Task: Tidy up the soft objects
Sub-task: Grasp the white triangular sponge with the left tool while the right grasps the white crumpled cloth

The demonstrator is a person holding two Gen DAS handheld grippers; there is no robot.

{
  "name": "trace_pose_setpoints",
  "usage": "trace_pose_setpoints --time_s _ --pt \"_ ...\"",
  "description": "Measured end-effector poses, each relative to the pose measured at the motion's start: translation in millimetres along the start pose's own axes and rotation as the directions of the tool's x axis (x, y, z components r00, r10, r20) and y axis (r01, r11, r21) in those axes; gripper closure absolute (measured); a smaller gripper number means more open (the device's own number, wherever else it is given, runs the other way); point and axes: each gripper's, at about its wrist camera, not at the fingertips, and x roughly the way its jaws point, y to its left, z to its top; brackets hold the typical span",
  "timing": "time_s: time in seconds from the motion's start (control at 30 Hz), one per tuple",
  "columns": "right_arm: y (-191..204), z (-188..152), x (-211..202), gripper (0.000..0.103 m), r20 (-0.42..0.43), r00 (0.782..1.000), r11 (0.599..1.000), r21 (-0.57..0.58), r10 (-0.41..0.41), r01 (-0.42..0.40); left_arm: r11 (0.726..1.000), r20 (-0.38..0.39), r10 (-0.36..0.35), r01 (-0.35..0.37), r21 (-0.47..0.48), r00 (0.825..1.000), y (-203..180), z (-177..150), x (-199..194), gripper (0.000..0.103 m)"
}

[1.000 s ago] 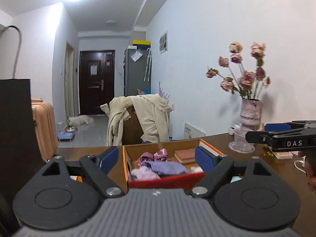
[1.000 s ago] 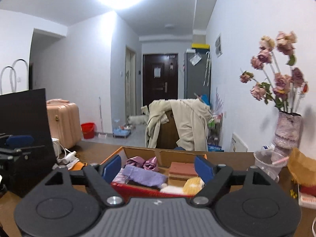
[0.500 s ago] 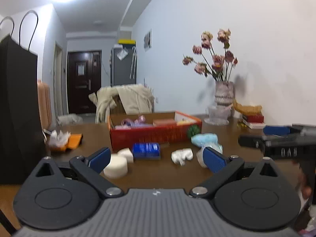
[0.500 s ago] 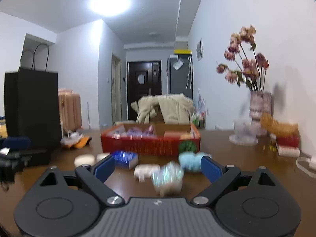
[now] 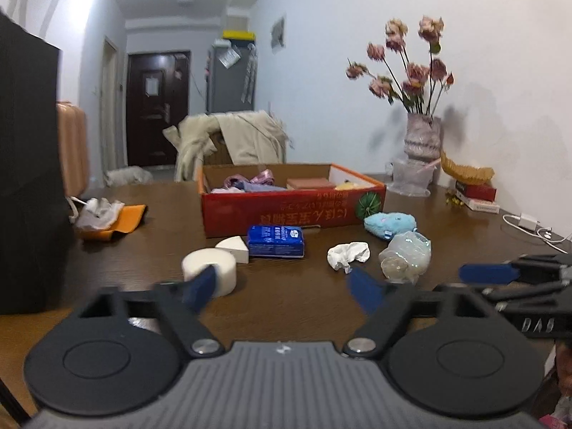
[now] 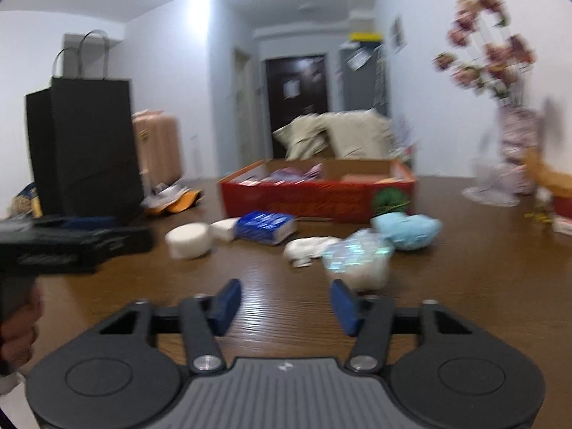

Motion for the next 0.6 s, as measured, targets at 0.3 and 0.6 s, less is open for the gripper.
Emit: trace_pose_setpoints --time_s 0.3,0.6 --pt "-7 47 114 0.038 -0.098 0.992 0.996 -0.055 -0.079 0.074 0.983 -0.187 0.045 -0.011 0.181 0.981 40 43 139 0.028" --pt "-31 56 172 0.051 -0.202 0.975 0.995 -0.057 -0.093 0.083 0.990 -0.349 -0.041 0.086 0.113 0.936 67 40 200 0.064"
